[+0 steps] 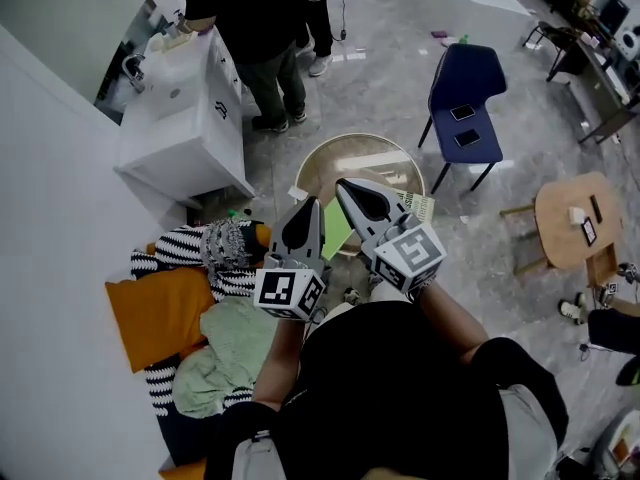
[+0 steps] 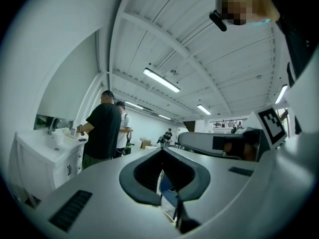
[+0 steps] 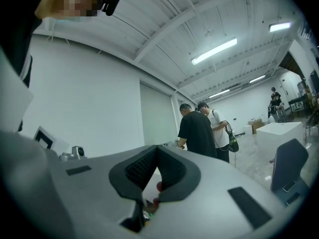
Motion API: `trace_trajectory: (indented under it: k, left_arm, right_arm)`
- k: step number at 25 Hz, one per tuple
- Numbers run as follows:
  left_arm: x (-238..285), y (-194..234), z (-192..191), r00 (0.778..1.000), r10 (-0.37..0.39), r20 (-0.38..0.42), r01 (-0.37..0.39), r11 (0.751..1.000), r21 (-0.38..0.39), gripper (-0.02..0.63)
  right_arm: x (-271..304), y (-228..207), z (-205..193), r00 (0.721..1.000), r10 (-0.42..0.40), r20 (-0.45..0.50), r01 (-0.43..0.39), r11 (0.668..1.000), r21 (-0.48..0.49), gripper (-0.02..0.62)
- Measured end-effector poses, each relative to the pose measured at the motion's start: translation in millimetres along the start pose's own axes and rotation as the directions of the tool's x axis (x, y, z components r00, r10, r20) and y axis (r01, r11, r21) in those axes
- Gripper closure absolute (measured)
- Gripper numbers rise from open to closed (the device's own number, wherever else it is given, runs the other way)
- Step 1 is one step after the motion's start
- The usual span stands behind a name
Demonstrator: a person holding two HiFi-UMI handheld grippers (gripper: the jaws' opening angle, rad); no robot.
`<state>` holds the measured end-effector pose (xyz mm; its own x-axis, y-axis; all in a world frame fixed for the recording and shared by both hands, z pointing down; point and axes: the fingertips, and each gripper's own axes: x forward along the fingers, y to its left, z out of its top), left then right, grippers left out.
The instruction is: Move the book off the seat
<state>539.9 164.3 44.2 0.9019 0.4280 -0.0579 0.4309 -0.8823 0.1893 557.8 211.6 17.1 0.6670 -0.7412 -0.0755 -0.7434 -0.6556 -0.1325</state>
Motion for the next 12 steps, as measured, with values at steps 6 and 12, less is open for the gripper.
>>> trace_trajectory:
  k: [6, 12]
  left_arm:
    - [6, -16, -4, 0.999, -0.043, -0.005, 0.043, 0.999, 0.004, 0.597]
    - [20, -27, -12, 0.996, -0.088, -0.016, 0.088, 0.996, 0.0, 0.597]
  right_arm:
    - [-14, -9, 5, 0.999, -0.032, 0.031, 0.033, 0.999, -0.016, 0.581]
    - [-28, -27, 2, 0.996, -0.091, 0.023, 0.091, 0.996, -0.005, 0.581]
